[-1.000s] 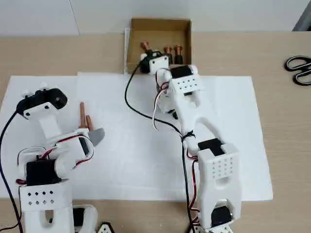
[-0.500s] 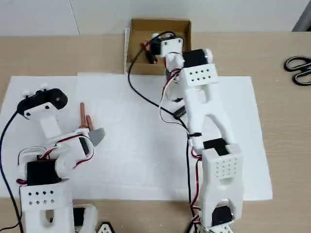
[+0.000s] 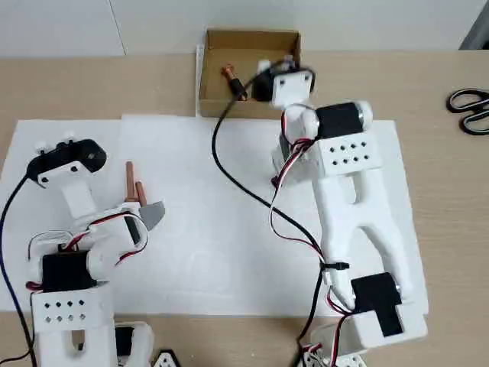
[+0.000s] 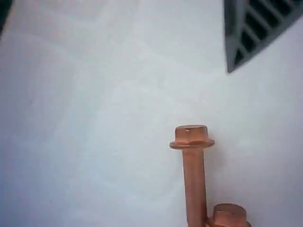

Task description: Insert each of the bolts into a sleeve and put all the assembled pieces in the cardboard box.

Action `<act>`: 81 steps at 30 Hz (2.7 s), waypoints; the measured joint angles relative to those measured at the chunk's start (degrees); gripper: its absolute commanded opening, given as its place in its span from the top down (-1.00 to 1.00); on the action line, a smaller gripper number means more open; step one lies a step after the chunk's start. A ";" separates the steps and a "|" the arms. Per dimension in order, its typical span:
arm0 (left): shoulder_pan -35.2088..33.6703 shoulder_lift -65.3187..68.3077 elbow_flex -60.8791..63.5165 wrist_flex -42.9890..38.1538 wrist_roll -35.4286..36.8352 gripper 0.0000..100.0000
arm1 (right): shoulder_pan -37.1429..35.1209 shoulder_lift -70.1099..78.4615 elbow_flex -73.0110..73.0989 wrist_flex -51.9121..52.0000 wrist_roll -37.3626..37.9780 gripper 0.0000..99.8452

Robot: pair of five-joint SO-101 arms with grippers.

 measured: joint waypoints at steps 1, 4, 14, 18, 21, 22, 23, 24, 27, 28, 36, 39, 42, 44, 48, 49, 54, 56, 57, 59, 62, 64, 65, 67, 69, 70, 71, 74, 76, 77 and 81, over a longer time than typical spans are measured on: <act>0.00 0.00 0.00 0.00 0.00 0.40 | 0.26 0.00 2.11 -0.79 0.00 0.99; 0.00 0.00 0.00 0.00 0.00 0.40 | 1.32 0.00 8.35 -5.10 0.00 0.99; 0.00 0.00 0.00 0.00 0.00 0.40 | 1.49 6.07 16.44 -15.38 2.11 0.97; 0.00 0.00 0.00 0.00 0.00 0.40 | 1.58 10.90 16.53 -17.05 2.11 0.80; 0.00 0.00 0.00 0.00 0.00 0.40 | 1.58 13.19 16.53 -17.58 2.11 0.78; 0.00 0.00 0.00 0.00 0.00 0.40 | 1.58 13.45 16.53 -17.58 2.11 0.77; 0.00 0.00 0.00 0.00 0.00 0.40 | 1.58 13.54 16.53 -17.58 2.11 0.77; 0.00 0.00 0.00 0.00 0.00 0.40 | 1.58 13.54 16.53 -17.58 2.11 0.77; 0.00 0.00 0.00 0.00 0.00 0.40 | 1.67 13.54 16.44 -17.58 2.11 0.77; 0.00 0.00 0.00 0.00 0.00 0.40 | 1.58 13.54 16.44 -17.49 2.11 0.77; 0.00 0.00 0.00 0.00 0.00 0.40 | 1.58 13.98 15.03 -15.91 2.11 0.77; 0.00 0.00 0.00 0.00 0.00 0.40 | 1.58 13.98 15.03 -16.79 2.11 0.77; 0.00 0.00 0.00 0.00 0.00 0.40 | 1.58 13.98 15.03 -18.02 2.11 0.77; 0.00 0.00 0.00 0.00 0.00 0.40 | 1.58 13.98 15.03 -18.81 2.11 0.77; 0.00 0.00 0.00 0.00 0.00 0.40 | 1.58 14.86 14.95 -19.60 2.11 0.77; 0.00 0.00 0.00 0.00 0.00 0.40 | 1.58 15.65 14.95 -19.60 2.11 0.77; 0.00 0.00 0.00 0.00 0.00 0.40 | 1.67 19.78 13.80 -20.57 2.11 0.77; 0.00 0.00 0.00 0.00 0.00 0.40 | 1.85 21.19 13.54 -21.19 2.11 0.77; 0.00 0.00 0.00 0.00 0.00 0.40 | 1.85 21.45 13.36 -21.27 2.11 0.77; 0.00 0.00 0.00 0.00 0.00 0.40 | 1.85 21.71 13.19 -21.27 2.11 0.78; 0.00 0.00 0.00 0.00 0.00 0.40 | 1.85 21.80 13.19 -21.27 2.11 0.86; 0.00 0.00 0.00 0.00 0.00 0.40 | 1.85 21.80 13.19 -21.27 2.11 1.00; 0.00 0.00 0.00 0.00 0.00 0.40 | 1.93 21.80 13.19 -21.27 2.20 0.99; 0.00 0.00 0.00 0.00 0.00 0.40 | 2.02 21.80 13.10 -21.27 3.52 0.99; 0.00 0.00 0.00 0.00 0.00 0.40 | 2.02 21.36 12.66 -20.66 4.31 0.99; 0.00 0.00 0.00 0.00 0.00 0.40 | 2.02 21.01 12.40 -19.96 4.48 0.99; 0.00 0.00 0.00 0.00 0.00 0.40 | 2.02 20.04 12.13 -19.08 4.66 0.99; 0.00 0.00 0.00 0.00 -0.18 0.40 | 1.93 17.41 12.13 -17.76 5.01 0.99; 0.00 0.00 0.00 0.00 -1.76 0.40 | 1.58 14.42 12.22 -17.49 5.01 0.99; 0.00 0.00 -0.09 0.00 -3.16 0.40 | 1.58 12.57 12.22 -17.41 5.01 0.99; 0.00 0.09 -2.64 0.09 -5.80 0.40 | 1.76 5.89 12.22 -17.14 5.10 0.99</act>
